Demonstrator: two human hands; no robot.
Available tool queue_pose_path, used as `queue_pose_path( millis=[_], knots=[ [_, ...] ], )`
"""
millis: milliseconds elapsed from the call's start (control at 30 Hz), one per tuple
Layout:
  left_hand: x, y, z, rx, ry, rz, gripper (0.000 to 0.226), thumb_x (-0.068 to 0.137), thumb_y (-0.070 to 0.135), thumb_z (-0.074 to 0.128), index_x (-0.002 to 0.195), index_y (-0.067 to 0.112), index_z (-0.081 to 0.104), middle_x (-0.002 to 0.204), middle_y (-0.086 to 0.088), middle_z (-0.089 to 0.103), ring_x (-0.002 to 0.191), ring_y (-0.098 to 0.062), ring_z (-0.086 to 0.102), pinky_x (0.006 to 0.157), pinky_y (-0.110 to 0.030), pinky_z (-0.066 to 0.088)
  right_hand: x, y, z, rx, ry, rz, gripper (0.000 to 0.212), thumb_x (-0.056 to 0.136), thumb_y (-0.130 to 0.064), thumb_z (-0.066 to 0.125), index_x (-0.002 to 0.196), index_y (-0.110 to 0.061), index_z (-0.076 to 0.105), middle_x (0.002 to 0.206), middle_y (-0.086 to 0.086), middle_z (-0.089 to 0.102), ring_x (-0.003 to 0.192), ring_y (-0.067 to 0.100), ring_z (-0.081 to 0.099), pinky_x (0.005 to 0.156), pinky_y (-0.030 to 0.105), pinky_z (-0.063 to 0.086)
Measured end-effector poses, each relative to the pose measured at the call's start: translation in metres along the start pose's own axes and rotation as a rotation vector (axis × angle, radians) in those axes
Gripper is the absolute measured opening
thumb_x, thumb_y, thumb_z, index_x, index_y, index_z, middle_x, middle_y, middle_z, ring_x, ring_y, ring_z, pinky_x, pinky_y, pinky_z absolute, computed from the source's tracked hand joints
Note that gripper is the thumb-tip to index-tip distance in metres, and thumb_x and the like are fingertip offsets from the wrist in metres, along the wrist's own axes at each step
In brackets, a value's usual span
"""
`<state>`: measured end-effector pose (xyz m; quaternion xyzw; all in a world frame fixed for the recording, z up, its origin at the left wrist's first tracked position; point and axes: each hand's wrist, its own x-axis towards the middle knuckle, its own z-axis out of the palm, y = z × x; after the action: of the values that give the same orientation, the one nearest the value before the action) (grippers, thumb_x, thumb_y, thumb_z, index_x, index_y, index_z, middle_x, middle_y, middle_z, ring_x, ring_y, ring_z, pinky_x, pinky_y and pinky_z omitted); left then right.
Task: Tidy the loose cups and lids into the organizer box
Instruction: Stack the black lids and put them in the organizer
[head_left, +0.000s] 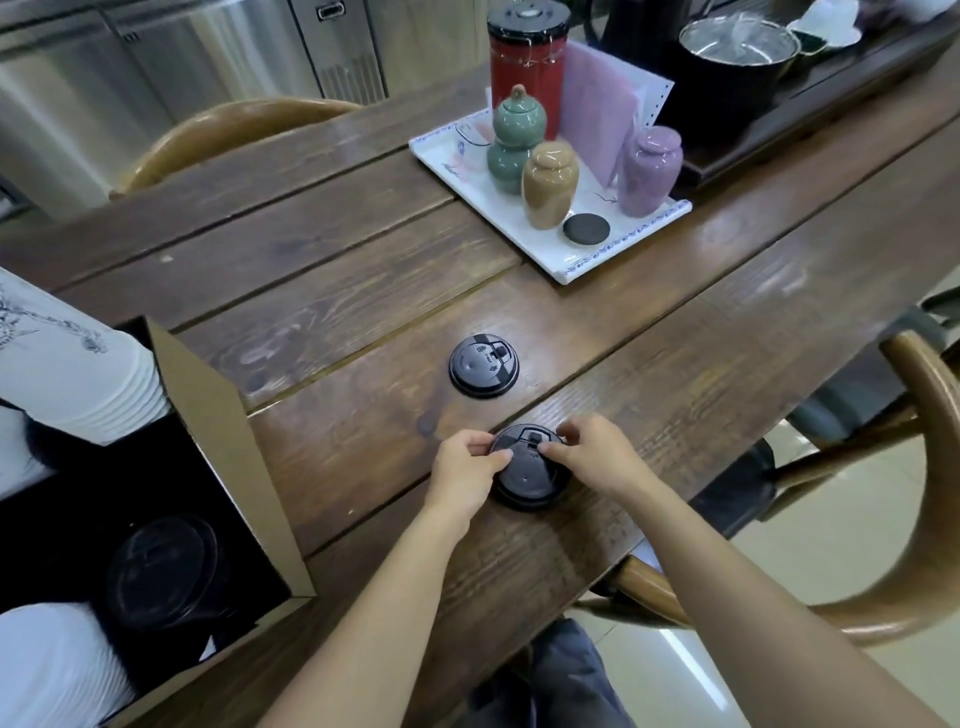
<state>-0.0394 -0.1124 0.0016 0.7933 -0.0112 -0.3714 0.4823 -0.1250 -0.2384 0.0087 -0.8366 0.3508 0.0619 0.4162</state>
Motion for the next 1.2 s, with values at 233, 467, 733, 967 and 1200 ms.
queue_pose_path(
  millis=[233, 467, 733, 967, 1200],
  knots=[
    [-0.004, 0.008, 0.003, -0.024, -0.100, -0.141, 0.005, 0.088, 0.009, 0.061, 0.088, 0.012, 0.058, 0.101, -0.006, 0.059, 0.096, -0.022, 0.055, 0.082, -0.041, 0.054, 0.000, 0.005, 0.004, 0.179, -0.058, 0.079, 0.034, 0.087, -0.029, 0.061, 0.072, 0.001, 0.062, 0.066, 0.016, 0.061, 0.058, 0.021, 0.055, 0.053, 0.026, 0.037],
    [0.006, 0.015, -0.008, -0.276, -0.089, -0.253, 0.016, 0.086, 0.006, 0.063, 0.100, 0.012, 0.058, 0.101, -0.003, 0.061, 0.099, -0.019, 0.052, 0.092, -0.038, 0.046, 0.012, -0.010, 0.004, 0.351, -0.070, 0.101, 0.026, 0.085, -0.029, 0.065, 0.076, -0.013, 0.047, 0.078, 0.004, 0.057, 0.074, 0.022, 0.061, 0.054, 0.033, 0.054],
    [0.039, 0.054, -0.030, -0.237, 0.057, 0.092, 0.046, 0.080, 0.000, 0.068, 0.124, 0.005, 0.056, 0.128, -0.012, 0.059, 0.111, -0.018, 0.054, 0.099, -0.031, 0.043, 0.041, -0.035, -0.002, 0.789, -0.007, 0.181, 0.038, 0.080, -0.020, 0.072, 0.107, 0.001, 0.056, 0.098, 0.014, 0.061, 0.090, 0.032, 0.065, 0.070, 0.048, 0.059],
    [0.078, 0.079, -0.031, -0.021, -0.002, 0.250, 0.035, 0.091, 0.008, 0.057, 0.126, 0.010, 0.055, 0.133, -0.006, 0.057, 0.110, -0.007, 0.047, 0.092, -0.022, 0.037, 0.077, -0.050, -0.006, 0.545, 0.105, 0.149, 0.037, 0.075, -0.043, 0.069, 0.094, -0.011, 0.066, 0.094, 0.010, 0.071, 0.088, 0.027, 0.067, 0.082, 0.052, 0.055],
    [0.108, 0.079, -0.032, 0.154, -0.014, 0.252, 0.032, 0.095, 0.012, 0.048, 0.127, 0.012, 0.053, 0.134, -0.006, 0.055, 0.115, -0.012, 0.048, 0.095, -0.025, 0.040, 0.105, -0.053, 0.004, 0.438, 0.054, 0.177, 0.024, 0.083, -0.038, 0.063, 0.077, -0.015, 0.063, 0.074, 0.009, 0.067, 0.068, 0.024, 0.063, 0.066, 0.043, 0.056]
  ],
)
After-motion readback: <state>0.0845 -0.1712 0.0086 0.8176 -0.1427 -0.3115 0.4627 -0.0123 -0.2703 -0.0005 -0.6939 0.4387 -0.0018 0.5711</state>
